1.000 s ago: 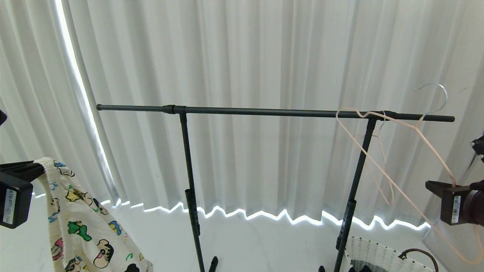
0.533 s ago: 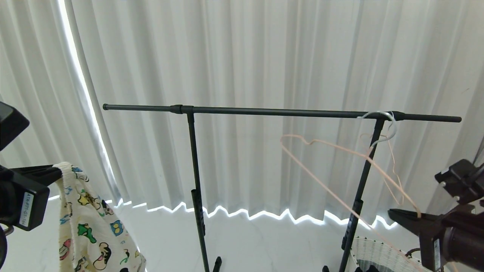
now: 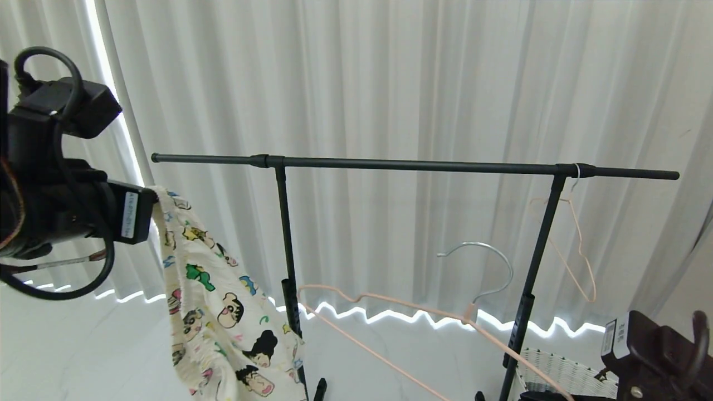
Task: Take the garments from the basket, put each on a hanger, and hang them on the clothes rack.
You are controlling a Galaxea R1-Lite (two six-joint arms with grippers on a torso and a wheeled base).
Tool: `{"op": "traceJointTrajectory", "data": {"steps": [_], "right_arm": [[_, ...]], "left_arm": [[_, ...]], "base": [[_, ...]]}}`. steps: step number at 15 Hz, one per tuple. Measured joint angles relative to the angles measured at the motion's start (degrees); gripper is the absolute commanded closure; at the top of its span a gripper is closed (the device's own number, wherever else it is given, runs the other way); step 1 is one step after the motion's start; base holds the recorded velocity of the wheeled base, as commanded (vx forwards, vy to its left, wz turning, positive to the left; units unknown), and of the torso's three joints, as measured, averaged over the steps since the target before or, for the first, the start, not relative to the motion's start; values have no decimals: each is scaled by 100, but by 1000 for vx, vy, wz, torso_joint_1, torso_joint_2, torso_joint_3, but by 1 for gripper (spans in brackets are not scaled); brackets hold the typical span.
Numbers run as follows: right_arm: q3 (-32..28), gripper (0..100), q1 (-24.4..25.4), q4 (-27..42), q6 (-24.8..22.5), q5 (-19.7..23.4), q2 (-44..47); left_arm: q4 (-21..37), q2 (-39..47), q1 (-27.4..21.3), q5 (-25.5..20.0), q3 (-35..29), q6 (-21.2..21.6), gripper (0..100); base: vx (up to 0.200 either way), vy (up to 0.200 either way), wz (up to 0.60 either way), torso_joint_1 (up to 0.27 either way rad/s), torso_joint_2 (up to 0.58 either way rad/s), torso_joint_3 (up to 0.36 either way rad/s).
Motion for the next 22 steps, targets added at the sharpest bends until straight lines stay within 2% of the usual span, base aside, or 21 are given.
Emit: {"op": "traceJointTrajectory", "data": {"steps": [1, 4, 6, 9, 10, 16, 19, 22], "right_arm": [[-13, 100, 63, -93, -15, 11, 35], [-127, 100, 180, -542, -41, 22, 289], [-306, 100, 215, -811, -41, 20, 612], [-617, 100, 256, -1248, -34, -5, 1152], [-684, 100, 233, -1287, -22, -20, 1301], [-920, 100, 127, -1339, -12, -30, 1705], [-1030, 100, -15, -1629, -22, -84, 1968], [-1231, 100, -139, -1754, -15, -449, 2232]], "left_arm": [[2, 221, -72, 108, -140, -299, 100], [7, 797, -579, 301, -394, -1538, 100], [2, 1102, -905, 558, -524, -1943, 100], [7, 1477, -1034, 1262, -650, -2016, 100], [5, 1557, -1050, 1302, -681, -2014, 100], [5, 1681, -1095, 1310, -700, -2003, 100], [7, 1624, -1115, 1198, -680, -1864, 100], [7, 1536, -1119, 1091, -656, -1697, 100]], "base": [[0, 0, 0, 0, 0, 0], [0, 0, 0, 0, 0, 0], [0, 0, 0, 0, 0, 0], [0, 0, 0, 0, 0, 0], [0, 0, 0, 0, 0, 0], [0, 0, 0, 0, 0, 0], [0, 0, 0, 0, 0, 0], [0, 0, 0, 0, 0, 0]]}}
